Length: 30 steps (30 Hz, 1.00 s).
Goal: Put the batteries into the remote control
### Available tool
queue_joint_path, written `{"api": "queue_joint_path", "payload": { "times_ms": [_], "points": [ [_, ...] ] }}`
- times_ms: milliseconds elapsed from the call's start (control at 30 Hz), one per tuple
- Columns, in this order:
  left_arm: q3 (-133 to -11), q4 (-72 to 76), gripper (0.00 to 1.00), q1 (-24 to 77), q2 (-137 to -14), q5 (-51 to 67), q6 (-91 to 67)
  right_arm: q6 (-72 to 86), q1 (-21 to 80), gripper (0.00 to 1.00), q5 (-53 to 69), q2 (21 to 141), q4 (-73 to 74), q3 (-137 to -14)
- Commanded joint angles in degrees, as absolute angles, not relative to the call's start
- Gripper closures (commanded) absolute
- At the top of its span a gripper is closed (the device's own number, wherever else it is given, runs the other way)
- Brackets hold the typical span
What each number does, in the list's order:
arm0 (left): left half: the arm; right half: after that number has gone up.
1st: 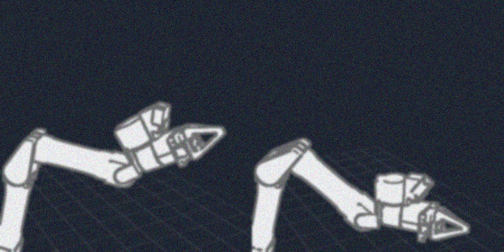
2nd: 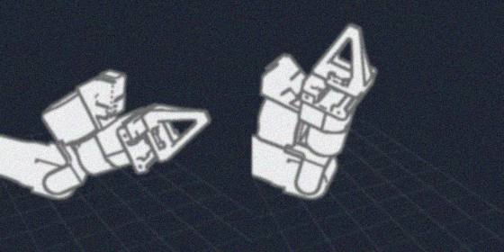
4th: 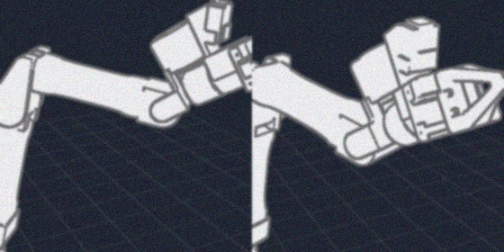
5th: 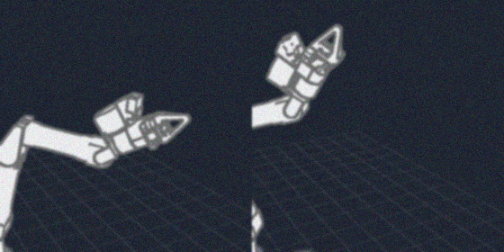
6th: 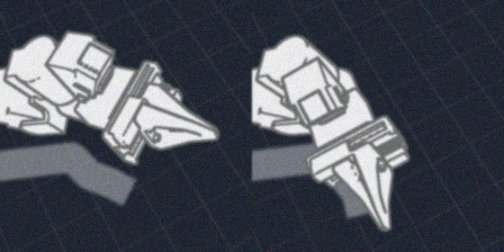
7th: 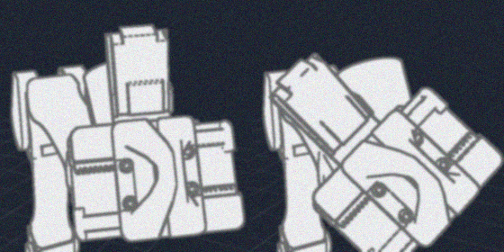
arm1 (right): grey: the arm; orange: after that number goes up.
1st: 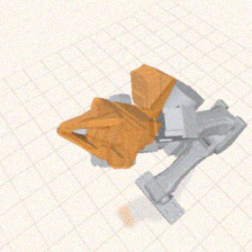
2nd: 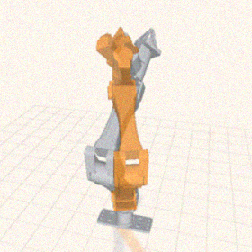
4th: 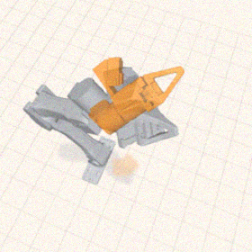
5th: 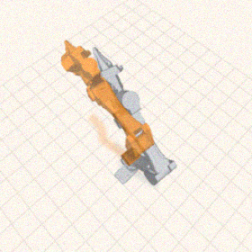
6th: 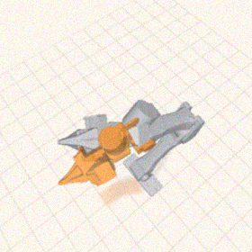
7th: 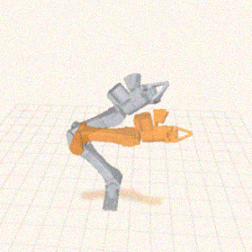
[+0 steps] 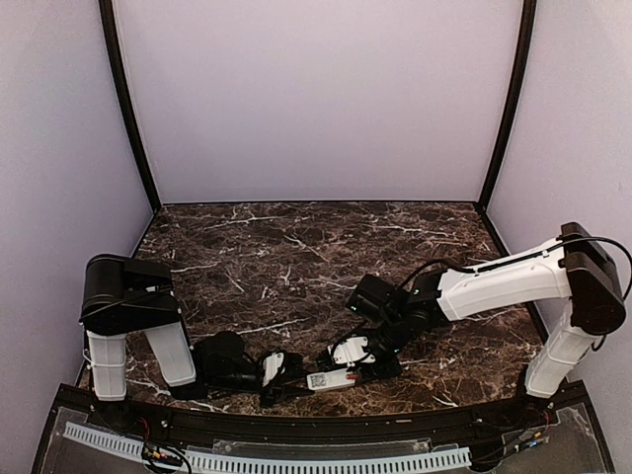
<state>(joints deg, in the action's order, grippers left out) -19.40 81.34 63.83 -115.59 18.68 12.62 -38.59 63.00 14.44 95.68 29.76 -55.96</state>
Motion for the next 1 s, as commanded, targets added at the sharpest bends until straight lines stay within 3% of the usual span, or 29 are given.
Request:
{"api": "queue_joint_path", "payload": {
  "times_ms": [0, 233, 367, 433, 567, 733, 967],
  "points": [
    [-18.64, 84.31, 1.00, 63.15, -115.43, 19.04, 13.71, -36.73, 62.73, 0.61, 14.05, 93.35, 30.47, -58.27],
    [-19.45, 81.57, 1.00, 62.86, -114.50, 19.48, 13.56, -32.98, 62.15, 0.52, 15.24, 90.74, 29.80, -60.87],
    [-19.65, 79.99, 1.00, 62.86, -113.83, 19.09, 13.38, -17.34, 57.70, 0.53, 17.38, 88.16, 30.82, -64.34],
    [-19.83, 79.12, 1.00, 62.84, -113.48, 18.95, 13.36, -2.36, 54.65, 0.58, 16.29, 87.01, 30.55, -64.89],
    [-20.24, 77.15, 1.00, 62.84, -112.78, 19.01, 13.36, 26.37, 53.08, 0.83, 17.99, 83.77, 30.86, -61.54],
    [-20.94, 74.71, 1.00, 62.84, -112.15, 19.58, 13.54, 47.57, 57.96, 0.93, 19.00, 78.55, 17.84, -50.02],
    [-21.58, 71.75, 1.00, 62.85, -110.96, 19.98, 13.69, 57.17, 65.97, 0.70, 2.59, 85.15, 39.80, -59.33]
  ]
}}
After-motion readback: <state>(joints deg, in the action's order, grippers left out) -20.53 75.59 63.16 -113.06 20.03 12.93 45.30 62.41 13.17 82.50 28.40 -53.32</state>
